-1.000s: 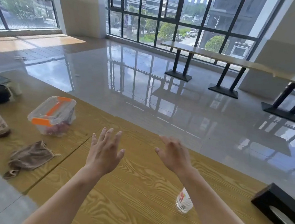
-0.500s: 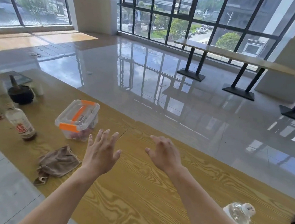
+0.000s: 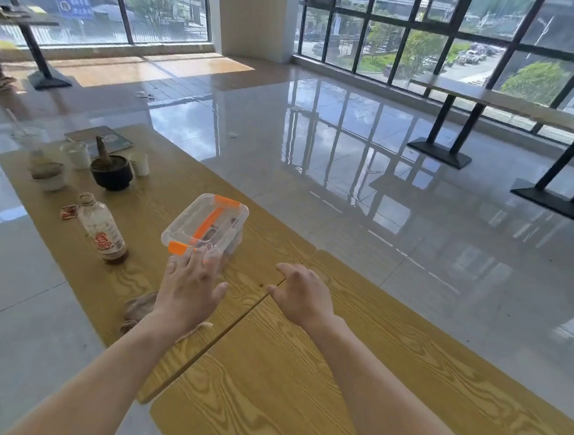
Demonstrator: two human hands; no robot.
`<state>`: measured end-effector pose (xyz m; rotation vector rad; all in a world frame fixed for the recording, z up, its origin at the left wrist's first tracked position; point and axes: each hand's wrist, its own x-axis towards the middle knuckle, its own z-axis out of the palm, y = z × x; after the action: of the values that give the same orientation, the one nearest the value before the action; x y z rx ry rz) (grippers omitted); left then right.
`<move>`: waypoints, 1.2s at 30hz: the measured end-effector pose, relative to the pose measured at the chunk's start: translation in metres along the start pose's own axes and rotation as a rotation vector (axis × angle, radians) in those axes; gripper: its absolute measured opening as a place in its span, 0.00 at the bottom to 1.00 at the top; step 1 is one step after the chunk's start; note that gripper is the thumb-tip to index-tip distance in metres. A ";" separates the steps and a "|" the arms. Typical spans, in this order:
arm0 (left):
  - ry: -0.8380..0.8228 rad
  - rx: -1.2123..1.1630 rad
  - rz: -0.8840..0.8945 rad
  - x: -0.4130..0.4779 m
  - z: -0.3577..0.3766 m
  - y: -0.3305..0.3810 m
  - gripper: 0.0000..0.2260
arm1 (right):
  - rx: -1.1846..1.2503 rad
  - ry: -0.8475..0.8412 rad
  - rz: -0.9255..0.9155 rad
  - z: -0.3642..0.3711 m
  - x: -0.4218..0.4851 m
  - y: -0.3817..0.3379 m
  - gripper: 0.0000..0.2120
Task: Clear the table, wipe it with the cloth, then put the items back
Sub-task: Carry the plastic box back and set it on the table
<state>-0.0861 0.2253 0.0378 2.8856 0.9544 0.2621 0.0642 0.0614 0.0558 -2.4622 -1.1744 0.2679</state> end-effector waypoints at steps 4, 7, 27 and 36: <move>-0.021 0.004 0.008 0.046 0.010 -0.040 0.26 | 0.068 -0.043 0.065 0.024 0.052 -0.024 0.25; -0.055 -0.004 0.009 0.087 0.019 -0.071 0.27 | 0.145 -0.055 0.156 0.045 0.091 -0.044 0.22; -0.342 -0.335 -0.228 0.204 0.069 -0.134 0.32 | 0.634 -0.089 0.668 0.121 0.203 -0.076 0.10; -0.270 -0.406 -0.056 0.163 0.050 -0.080 0.31 | 0.696 0.071 0.724 0.089 0.141 -0.044 0.06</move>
<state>0.0054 0.3854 -0.0002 2.4429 0.8209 0.0499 0.0918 0.2198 -0.0055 -2.1120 -0.0587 0.6507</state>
